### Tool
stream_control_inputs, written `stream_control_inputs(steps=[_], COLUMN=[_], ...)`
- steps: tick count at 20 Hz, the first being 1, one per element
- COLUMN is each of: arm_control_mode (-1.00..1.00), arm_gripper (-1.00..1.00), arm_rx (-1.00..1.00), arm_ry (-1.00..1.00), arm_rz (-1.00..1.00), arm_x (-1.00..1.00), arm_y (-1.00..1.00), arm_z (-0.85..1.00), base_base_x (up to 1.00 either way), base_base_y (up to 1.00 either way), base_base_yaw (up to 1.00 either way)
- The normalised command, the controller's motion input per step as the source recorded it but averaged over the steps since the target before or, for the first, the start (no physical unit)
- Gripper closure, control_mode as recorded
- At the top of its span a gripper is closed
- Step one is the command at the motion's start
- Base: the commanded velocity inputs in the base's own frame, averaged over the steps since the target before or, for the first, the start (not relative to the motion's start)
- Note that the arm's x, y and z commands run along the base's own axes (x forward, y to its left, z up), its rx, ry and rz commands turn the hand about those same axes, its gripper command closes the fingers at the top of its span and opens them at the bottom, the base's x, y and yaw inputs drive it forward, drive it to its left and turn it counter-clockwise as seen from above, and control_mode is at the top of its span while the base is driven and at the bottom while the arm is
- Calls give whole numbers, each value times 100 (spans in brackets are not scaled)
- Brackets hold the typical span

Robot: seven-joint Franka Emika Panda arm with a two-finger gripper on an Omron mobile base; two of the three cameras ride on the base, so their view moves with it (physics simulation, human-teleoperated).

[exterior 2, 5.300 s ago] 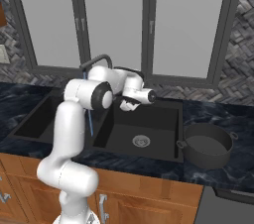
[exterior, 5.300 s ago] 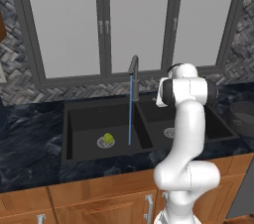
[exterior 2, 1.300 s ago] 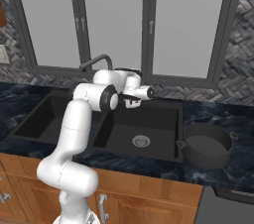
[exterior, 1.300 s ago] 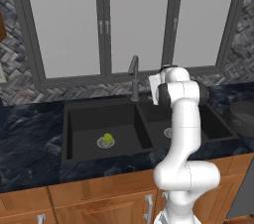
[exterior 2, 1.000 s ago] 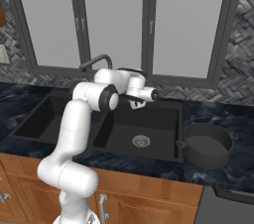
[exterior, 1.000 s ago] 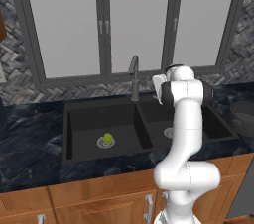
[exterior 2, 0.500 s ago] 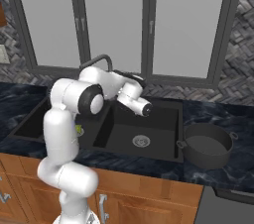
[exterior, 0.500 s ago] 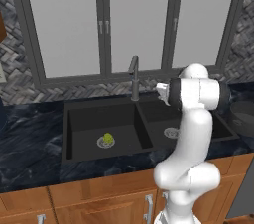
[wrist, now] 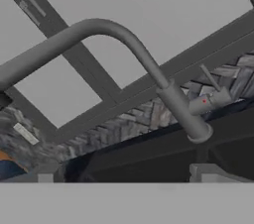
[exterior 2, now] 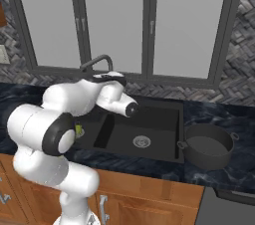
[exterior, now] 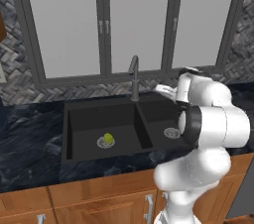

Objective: Dump the broccoli from the pot into the sink. Then turn on the water and wash the broccoli. Then turn off the water and put the broccoli back in the pot.

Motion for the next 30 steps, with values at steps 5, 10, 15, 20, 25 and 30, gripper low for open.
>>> stream_control_inputs(steps=[5, 10, 15, 20, 25, 30], arm_control_mode=[-100, -100, -100, -100, -100, -100], arm_gripper=[-100, -100, -100, -100, -100, -100], arm_rx=[-14, -17, -19, -27, -22, -7], arm_ry=[11, 31, 41, 55, 36, 3], arm_rz=[0, 0, -5, -2, 0, 0], arm_x=[-68, -57, -29, 0, -13, -68], arm_y=[-18, -27, -3, 18, 38, 17], arm_z=[77, 53, 46, 15, -7, -19], base_base_x=[0, 0, 0, 0, 0, 0], base_base_y=[0, 0, 0, 0, 0, 0], base_base_yaw=[0, 0, 0, 0, 0, 0])
